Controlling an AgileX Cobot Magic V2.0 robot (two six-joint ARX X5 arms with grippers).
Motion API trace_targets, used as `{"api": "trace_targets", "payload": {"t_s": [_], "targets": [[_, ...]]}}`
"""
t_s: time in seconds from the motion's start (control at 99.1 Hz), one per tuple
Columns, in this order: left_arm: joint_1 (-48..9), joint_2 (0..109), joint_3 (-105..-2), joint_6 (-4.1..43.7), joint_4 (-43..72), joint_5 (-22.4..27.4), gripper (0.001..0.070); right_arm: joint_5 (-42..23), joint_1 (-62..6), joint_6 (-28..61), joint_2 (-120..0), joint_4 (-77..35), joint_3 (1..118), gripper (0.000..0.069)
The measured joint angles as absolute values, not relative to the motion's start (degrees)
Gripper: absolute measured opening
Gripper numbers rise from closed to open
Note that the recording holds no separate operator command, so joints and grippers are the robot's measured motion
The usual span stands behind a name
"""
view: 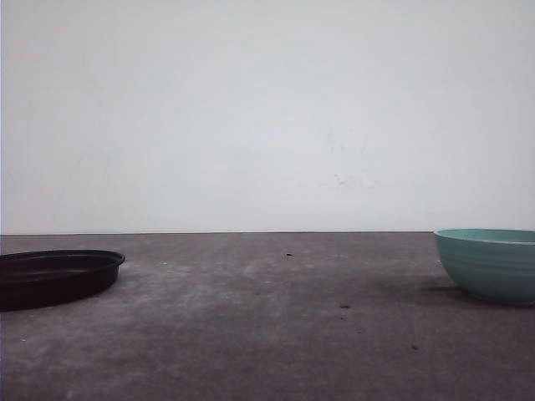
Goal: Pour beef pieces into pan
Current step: 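Grasp the pan handle with the left gripper and lift the pan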
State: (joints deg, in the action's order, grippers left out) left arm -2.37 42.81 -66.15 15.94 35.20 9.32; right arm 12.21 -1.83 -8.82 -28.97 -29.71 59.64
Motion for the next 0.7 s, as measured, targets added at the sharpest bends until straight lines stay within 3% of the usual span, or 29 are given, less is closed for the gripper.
{"api": "trace_targets", "payload": {"t_s": [0.262,0.454,0.696], "targets": [[-2.4,44.7,-65.6,16.1,34.6,9.0,0.0585,12.4,-1.8,-8.9,-34.4,-34.1,59.6,0.0685],[-2.3,48.8,-57.1,16.5,32.2,9.0,0.059,12.4,-2.5,-8.8,-38.5,-35.0,59.6,0.0685],[2.7,55.0,-45.5,24.5,27.4,9.5,0.0622,12.4,-2.6,-8.6,-42.5,-38.0,59.6,0.0685]]}}
